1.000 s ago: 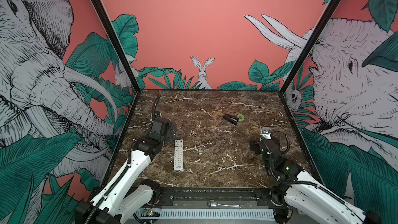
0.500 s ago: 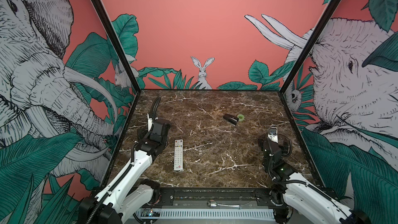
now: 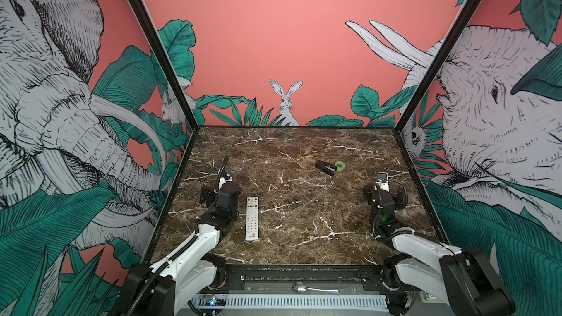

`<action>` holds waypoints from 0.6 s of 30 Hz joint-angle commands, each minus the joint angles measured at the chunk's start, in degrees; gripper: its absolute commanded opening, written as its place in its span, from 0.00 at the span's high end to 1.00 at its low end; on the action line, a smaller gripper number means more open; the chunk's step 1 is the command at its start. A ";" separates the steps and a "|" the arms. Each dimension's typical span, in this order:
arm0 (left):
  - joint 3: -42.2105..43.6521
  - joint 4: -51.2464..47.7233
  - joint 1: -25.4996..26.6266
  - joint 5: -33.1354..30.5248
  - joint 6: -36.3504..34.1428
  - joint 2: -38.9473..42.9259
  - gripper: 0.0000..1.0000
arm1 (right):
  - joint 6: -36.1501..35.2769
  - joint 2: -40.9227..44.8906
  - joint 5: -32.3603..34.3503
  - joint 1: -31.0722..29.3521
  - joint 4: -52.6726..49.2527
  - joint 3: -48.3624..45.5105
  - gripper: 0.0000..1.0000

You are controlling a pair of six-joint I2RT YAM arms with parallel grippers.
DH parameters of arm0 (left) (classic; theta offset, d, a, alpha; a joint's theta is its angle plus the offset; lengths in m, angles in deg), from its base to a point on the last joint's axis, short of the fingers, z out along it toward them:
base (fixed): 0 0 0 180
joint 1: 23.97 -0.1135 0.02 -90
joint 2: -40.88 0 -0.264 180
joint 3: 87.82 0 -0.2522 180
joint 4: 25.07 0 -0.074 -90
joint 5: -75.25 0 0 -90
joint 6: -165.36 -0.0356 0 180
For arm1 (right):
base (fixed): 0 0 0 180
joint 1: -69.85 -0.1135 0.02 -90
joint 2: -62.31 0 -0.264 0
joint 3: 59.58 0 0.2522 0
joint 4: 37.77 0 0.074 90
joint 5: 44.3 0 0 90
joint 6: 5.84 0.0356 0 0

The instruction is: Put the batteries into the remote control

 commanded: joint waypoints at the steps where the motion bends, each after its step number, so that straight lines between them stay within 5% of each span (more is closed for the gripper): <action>1: 1.24 11.93 -1.56 1.62 -3.04 -3.36 0.01 | -0.91 -4.19 -4.13 0.84 13.11 0.05 0.01; 18: 0.29 36.81 -4.29 10.03 -8.46 -23.48 0.01 | -3.40 -16.11 -6.37 2.15 17.35 5.32 0.01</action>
